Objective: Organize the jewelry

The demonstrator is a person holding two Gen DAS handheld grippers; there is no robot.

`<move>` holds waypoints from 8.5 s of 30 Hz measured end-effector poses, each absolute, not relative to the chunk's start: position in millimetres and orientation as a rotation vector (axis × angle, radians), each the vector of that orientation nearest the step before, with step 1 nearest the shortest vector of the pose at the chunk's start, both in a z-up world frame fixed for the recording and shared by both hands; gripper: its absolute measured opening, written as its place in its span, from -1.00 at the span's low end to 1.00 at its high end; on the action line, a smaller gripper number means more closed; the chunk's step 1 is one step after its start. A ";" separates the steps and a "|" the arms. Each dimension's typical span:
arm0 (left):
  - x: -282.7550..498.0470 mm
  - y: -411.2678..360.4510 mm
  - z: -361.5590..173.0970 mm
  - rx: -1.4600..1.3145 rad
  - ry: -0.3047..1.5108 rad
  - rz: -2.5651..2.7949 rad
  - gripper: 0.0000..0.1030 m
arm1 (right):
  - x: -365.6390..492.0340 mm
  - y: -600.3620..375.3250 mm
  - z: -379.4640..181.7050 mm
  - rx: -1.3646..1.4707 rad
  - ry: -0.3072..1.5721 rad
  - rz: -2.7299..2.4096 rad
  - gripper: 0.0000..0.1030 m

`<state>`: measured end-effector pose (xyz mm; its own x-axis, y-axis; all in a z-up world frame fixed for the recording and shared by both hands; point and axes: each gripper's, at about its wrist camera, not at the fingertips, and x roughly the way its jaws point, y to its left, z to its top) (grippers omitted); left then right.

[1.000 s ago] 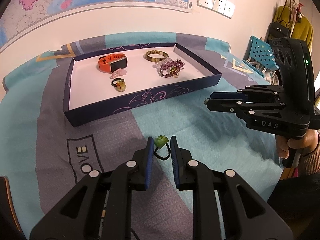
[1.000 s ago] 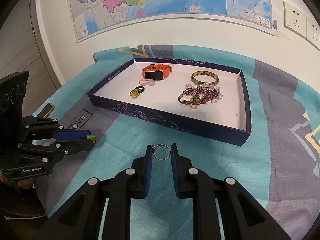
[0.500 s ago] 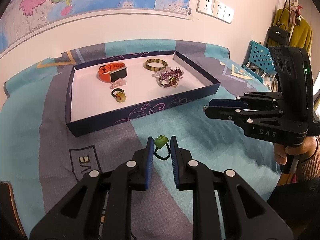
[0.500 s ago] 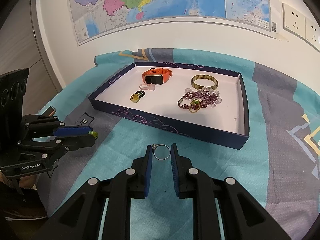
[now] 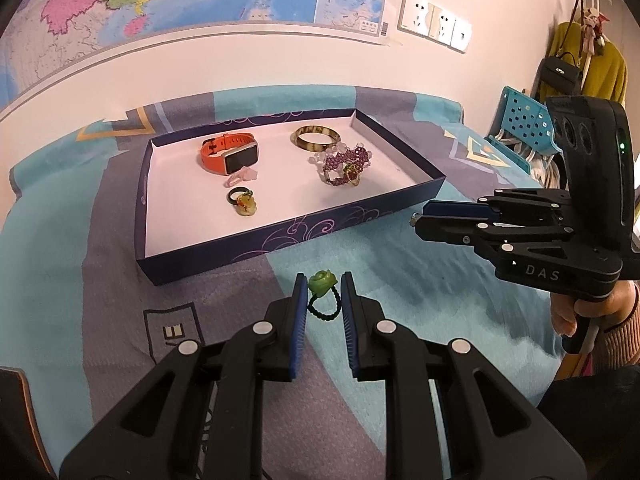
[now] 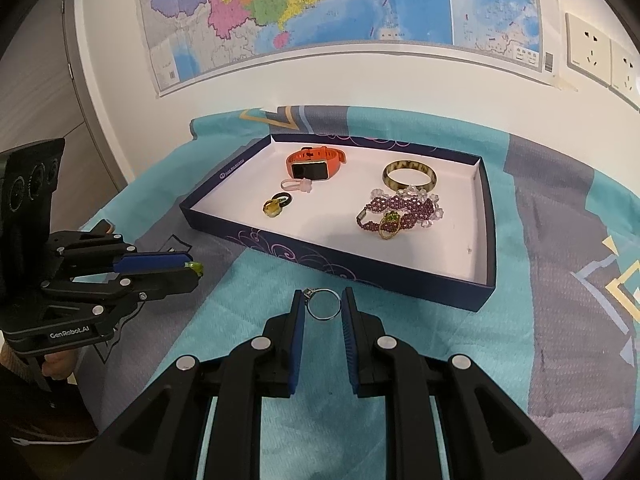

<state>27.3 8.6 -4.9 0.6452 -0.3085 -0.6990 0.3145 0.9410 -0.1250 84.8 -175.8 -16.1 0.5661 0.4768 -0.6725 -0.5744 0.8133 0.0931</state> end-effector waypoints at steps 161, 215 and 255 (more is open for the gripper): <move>139.1 18.6 4.2 0.017 0.798 -0.190 -0.66 | 186.0 -155.6 -7.3 -0.139 0.740 0.564 -0.68; 79.2 37.8 15.5 -0.008 0.702 -0.076 0.90 | 131.8 -171.4 -13.3 -0.116 0.669 0.538 0.83; 11.2 20.3 3.6 -0.011 0.708 0.007 0.89 | 55.2 -176.2 -36.9 -0.083 0.673 0.467 0.87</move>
<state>11.2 20.3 3.6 0.7599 0.0027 -0.6501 -0.0102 0.9999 -0.0078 55.2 -176.2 -36.9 0.6832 0.3898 -0.6174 -0.4423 0.8937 0.0749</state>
